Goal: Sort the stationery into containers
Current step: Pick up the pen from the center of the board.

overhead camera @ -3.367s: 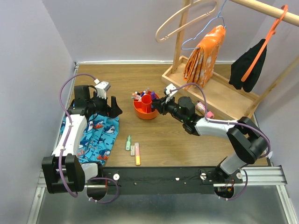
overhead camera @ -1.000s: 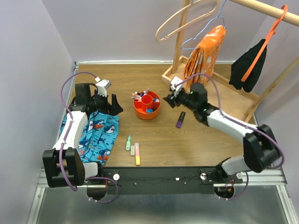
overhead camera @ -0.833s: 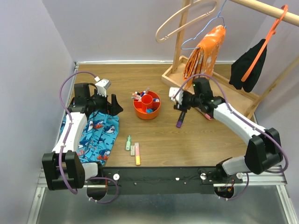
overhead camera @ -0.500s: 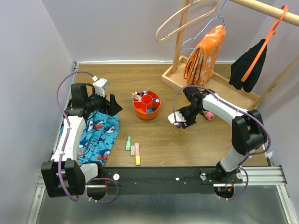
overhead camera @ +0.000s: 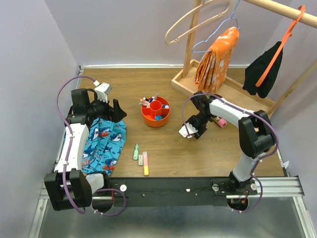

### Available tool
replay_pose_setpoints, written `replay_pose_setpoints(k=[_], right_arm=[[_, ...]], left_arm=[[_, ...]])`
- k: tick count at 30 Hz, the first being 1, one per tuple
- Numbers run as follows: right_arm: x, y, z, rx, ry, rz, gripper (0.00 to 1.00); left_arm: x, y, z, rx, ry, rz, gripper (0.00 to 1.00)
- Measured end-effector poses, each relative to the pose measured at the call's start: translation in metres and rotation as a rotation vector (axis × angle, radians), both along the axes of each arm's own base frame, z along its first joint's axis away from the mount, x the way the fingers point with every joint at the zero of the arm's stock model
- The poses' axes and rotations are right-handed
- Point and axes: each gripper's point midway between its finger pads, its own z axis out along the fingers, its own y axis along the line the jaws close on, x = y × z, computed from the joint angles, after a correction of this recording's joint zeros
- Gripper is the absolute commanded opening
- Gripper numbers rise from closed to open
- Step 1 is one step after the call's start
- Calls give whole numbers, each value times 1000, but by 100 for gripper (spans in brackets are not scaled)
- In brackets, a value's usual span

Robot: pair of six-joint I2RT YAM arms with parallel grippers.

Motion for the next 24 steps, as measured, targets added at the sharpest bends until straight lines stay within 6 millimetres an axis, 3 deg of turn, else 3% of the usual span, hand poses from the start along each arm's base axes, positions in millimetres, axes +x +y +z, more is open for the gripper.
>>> replay_pose_setpoints(k=[6, 9, 12, 13, 16, 20, 24], right_arm=[[13, 8, -18, -17, 32, 1, 57], [18, 10, -21, -24, 39, -3, 50], [22, 10, -23, -41, 44, 2, 34], [22, 10, -24, -54, 51, 4, 24], [23, 10, -24, -87, 67, 11, 10], [19, 11, -22, -118, 92, 4, 4], [-1, 15, -18, -124, 174, -25, 2]], left_arm=[[-1, 1, -1, -1, 6, 3, 99], [-1, 1, -1, -1, 6, 4, 99], [0, 3, -1, -2, 8, 8, 99], [0, 3, -2, -3, 11, 10, 99], [1, 4, -3, -4, 13, 13, 99], [0, 3, -2, -13, 15, 10, 99], [0, 2, -1, -21, 18, 6, 99]])
